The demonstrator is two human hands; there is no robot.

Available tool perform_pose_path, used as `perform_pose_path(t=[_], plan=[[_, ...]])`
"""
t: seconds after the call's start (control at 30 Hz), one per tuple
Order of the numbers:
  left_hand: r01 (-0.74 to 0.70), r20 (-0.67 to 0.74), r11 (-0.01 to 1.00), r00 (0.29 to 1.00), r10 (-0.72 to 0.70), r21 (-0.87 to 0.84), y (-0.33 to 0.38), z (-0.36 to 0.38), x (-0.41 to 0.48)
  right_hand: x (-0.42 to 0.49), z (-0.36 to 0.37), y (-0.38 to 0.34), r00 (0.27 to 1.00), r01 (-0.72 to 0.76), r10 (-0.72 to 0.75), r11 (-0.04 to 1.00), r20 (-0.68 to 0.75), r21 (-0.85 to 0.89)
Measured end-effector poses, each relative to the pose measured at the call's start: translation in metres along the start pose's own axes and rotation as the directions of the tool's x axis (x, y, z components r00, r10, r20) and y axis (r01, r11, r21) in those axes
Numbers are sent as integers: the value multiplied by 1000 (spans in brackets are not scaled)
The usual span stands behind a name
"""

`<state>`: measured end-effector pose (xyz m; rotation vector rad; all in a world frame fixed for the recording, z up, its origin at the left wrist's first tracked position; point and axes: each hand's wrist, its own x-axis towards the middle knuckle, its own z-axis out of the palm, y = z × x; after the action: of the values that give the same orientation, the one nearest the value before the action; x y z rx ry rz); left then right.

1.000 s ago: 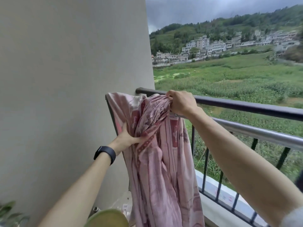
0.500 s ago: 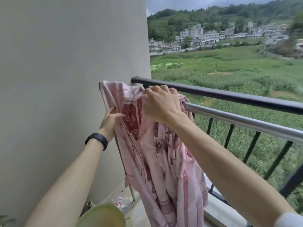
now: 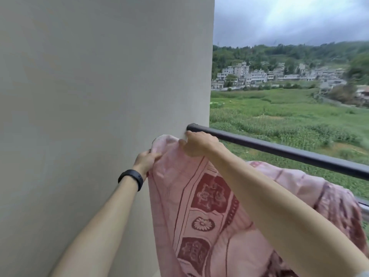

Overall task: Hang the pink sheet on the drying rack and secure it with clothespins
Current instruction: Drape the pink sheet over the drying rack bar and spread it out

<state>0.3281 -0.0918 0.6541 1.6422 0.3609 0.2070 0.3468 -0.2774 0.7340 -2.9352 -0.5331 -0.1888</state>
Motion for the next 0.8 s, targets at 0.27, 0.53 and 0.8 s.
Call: perform_pose_path(t=[0.27, 0.53, 0.8], plan=[[-266, 92, 952, 963, 255, 150, 26, -14, 61, 66, 5, 5, 982, -39, 31, 998, -188, -44], [-317, 39, 904, 947, 319, 288, 28, 21, 68, 41, -22, 42, 990, -130, 130, 991, 46, -16], [-282, -147, 945, 941, 306, 165, -20, 3, 27, -21, 0, 24, 996, -63, 41, 959, -85, -276]])
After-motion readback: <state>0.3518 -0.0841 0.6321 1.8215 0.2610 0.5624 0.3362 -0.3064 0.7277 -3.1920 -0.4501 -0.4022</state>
